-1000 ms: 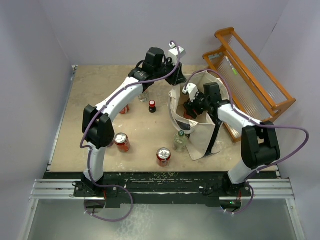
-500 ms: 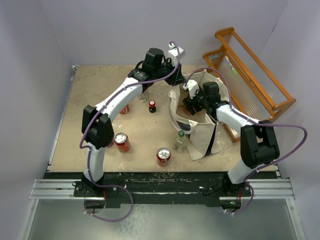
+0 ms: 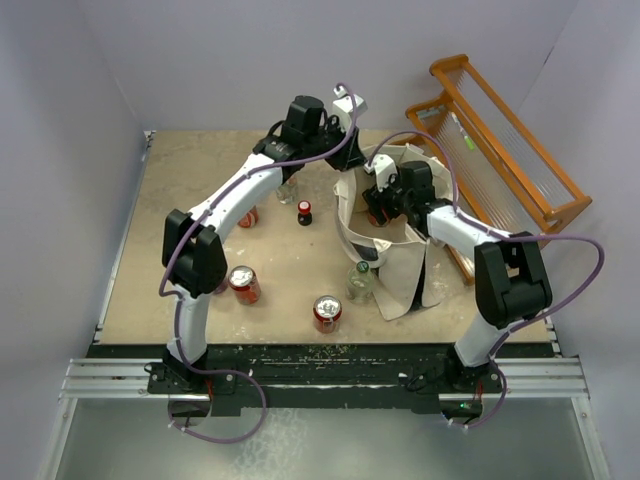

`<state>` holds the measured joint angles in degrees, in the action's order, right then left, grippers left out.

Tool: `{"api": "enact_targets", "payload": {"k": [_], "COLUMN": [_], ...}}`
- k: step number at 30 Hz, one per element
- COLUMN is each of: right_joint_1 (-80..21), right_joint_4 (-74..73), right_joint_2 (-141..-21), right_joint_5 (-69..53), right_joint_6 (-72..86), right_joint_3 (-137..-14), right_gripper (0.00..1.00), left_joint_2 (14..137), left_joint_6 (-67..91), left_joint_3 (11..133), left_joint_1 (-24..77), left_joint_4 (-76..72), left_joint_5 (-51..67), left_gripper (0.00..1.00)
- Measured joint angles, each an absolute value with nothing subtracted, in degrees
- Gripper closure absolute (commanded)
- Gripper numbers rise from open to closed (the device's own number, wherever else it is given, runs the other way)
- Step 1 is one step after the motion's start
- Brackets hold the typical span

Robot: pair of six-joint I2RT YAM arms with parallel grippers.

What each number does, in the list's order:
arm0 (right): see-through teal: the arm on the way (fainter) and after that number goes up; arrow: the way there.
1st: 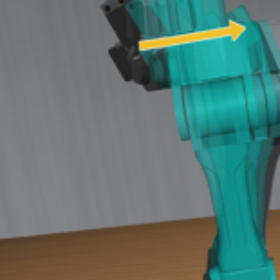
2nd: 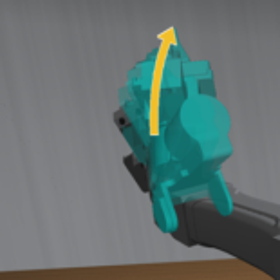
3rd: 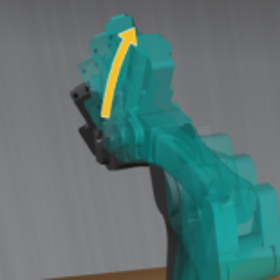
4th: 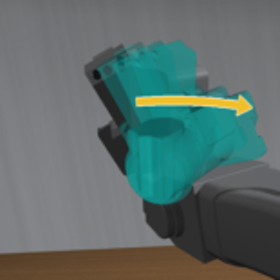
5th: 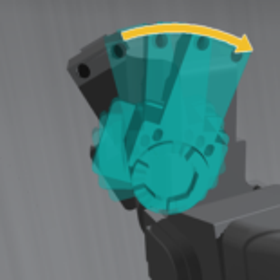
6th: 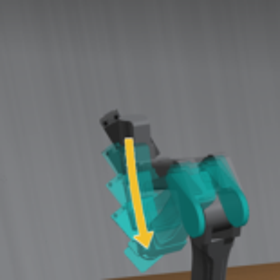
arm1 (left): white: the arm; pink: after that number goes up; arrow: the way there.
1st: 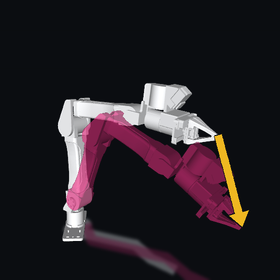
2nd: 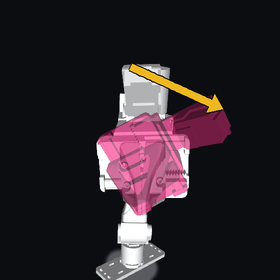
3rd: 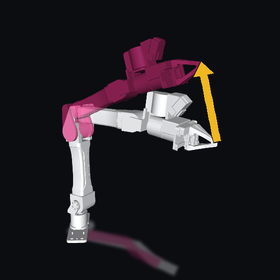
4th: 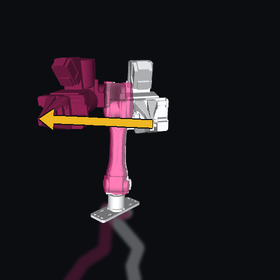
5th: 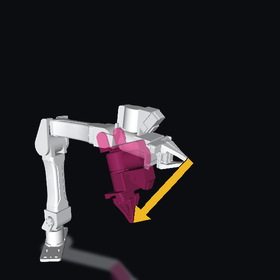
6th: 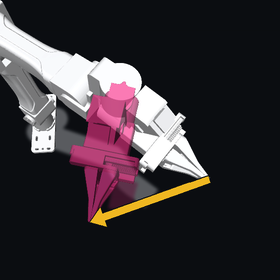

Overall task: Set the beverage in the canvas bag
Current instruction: Place the drink in the canvas bag.

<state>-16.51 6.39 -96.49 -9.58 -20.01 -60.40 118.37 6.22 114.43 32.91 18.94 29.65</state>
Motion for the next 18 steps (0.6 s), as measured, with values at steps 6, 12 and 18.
{"api": "enact_targets", "payload": {"k": [6,12,18], "right_joint_1": [-16.88,-16.97,-16.97], "right_joint_4": [7.90,8.19,7.57], "right_joint_2": [-98.26,-98.30,-98.28], "right_joint_5": [-8.43,-7.97,-8.05], "right_joint_6": [-19.38,-19.27,-19.29], "right_joint_3": [-61.39,-61.39,-61.80], "right_gripper": [0.68,0.55,0.39], "left_joint_2": [118.37,118.39,118.56], "left_joint_6": [6.24,6.26,6.35], "left_joint_3": [114.21,114.21,114.32], "left_joint_1": [32.34,32.32,32.29], "left_joint_4": [19.29,19.38,19.35], "left_joint_5": [29.61,29.69,29.82], "left_gripper": [1.00,1.00,1.00]}}
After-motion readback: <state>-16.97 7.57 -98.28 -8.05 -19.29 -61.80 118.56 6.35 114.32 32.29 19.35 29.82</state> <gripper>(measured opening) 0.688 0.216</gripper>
